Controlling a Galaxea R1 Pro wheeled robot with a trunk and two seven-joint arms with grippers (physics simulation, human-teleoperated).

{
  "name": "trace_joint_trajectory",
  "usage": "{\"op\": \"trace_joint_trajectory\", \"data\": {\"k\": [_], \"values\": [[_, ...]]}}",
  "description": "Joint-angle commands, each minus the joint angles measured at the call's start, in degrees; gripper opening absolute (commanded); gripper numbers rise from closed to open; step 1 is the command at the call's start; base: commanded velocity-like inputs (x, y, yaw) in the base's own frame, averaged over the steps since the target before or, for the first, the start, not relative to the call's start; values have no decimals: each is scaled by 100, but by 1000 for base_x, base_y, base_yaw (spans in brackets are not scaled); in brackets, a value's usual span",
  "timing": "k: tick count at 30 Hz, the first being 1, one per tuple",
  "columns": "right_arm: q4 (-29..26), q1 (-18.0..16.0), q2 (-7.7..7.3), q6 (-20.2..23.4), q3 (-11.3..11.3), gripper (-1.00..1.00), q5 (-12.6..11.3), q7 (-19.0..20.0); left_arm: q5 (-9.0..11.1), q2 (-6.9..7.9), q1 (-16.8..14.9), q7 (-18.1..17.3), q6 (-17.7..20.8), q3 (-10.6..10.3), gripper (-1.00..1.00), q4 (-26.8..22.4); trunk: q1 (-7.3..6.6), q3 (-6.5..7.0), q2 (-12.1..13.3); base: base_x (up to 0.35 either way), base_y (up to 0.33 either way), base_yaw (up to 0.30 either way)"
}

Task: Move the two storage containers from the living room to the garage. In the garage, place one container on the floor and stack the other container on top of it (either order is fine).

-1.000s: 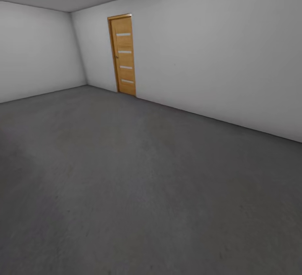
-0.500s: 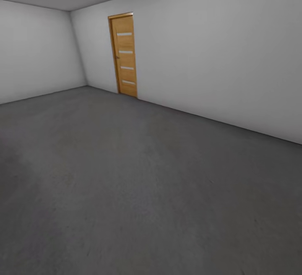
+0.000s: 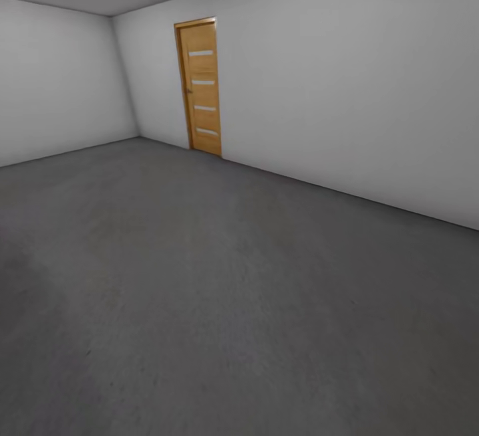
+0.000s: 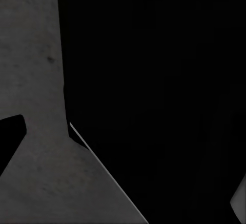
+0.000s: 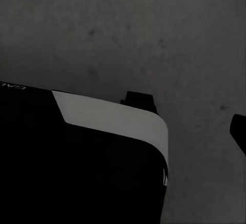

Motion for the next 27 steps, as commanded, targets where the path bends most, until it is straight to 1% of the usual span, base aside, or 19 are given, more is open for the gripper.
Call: {"op": "trace_joint_trajectory", "data": {"k": [1, 16, 24, 27], "values": [[5, -3, -1, -14, 8, 100, 28, 0, 8, -1, 4, -8, -6, 18, 100, -9, 3, -11, -2, 286, 237, 0], [7, -3, -2, -13, 8, 100, 30, -2, 8, -1, 4, -8, -6, 18, 100, -9, 3, -136, -2, 286, 237, 0], [7, -3, -2, -18, 9, 100, 34, 3, 8, -1, 4, -8, -6, 18, 100, -9, 3, -146, -2, 286, 237, 0], [27, -3, -7, -57, 16, 100, 40, 3, 8, -1, 4, -8, -6, 18, 100, -9, 3, -125, -2, 286, 237, 0]]}}
